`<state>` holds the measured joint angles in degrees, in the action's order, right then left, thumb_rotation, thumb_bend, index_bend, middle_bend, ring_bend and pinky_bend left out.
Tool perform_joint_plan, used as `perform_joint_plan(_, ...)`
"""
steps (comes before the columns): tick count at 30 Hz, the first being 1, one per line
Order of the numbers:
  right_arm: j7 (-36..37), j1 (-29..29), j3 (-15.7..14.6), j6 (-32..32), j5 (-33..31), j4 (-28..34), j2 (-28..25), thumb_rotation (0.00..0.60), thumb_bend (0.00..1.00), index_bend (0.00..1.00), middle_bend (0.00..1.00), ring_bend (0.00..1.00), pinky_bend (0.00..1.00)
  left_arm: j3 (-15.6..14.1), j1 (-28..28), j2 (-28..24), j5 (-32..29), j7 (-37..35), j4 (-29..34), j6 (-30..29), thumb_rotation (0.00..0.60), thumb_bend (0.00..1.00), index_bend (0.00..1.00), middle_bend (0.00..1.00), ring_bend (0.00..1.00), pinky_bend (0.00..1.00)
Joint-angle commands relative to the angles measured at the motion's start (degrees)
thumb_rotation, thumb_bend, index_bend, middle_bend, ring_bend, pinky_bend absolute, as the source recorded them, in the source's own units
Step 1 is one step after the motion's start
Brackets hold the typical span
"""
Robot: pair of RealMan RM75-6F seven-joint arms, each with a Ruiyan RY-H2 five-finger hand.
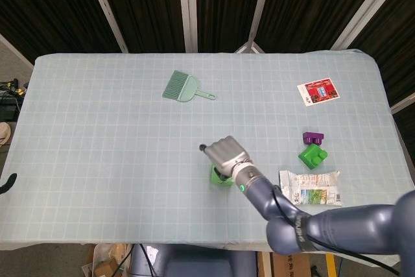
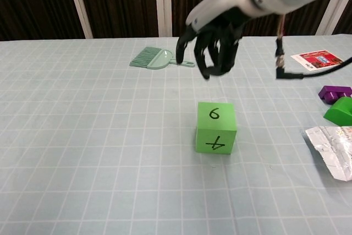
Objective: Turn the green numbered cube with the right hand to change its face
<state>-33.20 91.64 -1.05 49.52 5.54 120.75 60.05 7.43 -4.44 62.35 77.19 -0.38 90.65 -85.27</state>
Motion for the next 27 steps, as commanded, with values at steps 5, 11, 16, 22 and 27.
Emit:
perform_joint_plan(5, 20.2, -28.8, -5.2, 25.5, 30.6, -0.2, -7.5, 0.6, 0.26, 0.11, 0.08, 0.11, 0.19, -0.4, 0.1, 0.3, 0.7, 1.0, 0.5, -0.4, 0.6, 0.34, 0.11, 0.0, 0.0, 0.06)
perform_joint_plan(11, 30.0, -47.0, -12.3, 38.8, 53.7, -8.9, -5.0, 0.6, 0.24, 0.1, 0.07, 0.1, 0.15, -0.6, 0.1, 0.7, 1.0, 2.5, 0.8, -0.7, 0.6, 0.34, 0.11, 0.0, 0.0, 0.06)
perform_joint_plan(16, 32.3, -60.0, -17.6, 47.9, 65.8, -17.2, -0.8, 0.6, 0.24, 0.1, 0.07, 0.1, 0.14, -0.9, 0.1, 1.1, 1.3, 3.5, 1.0, -0.8, 0.6, 0.34, 0.11, 0.0, 0.0, 0.06)
perform_joint_plan(22, 29.8, -70.7, -19.4, 54.1, 73.8, -25.1, 4.4, 0.6, 0.24, 0.1, 0.07, 0.09, 0.14, -1.4, 0.3, 0.9, 2.5, 3.0, 1.3, -1.3, 0.6, 0.34, 0.11, 0.0, 0.0, 0.06)
perform_joint_plan(27, 27.1, -75.0, -17.6, 55.8, 75.9, -27.6, 6.6, 0.6, 0.24, 0.1, 0.07, 0.09, 0.12, -1.5, 0.6, 0.7, 2.8, 2.8, 1.2, -1.8, 0.6, 0.34, 0.11, 0.0, 0.0, 0.06)
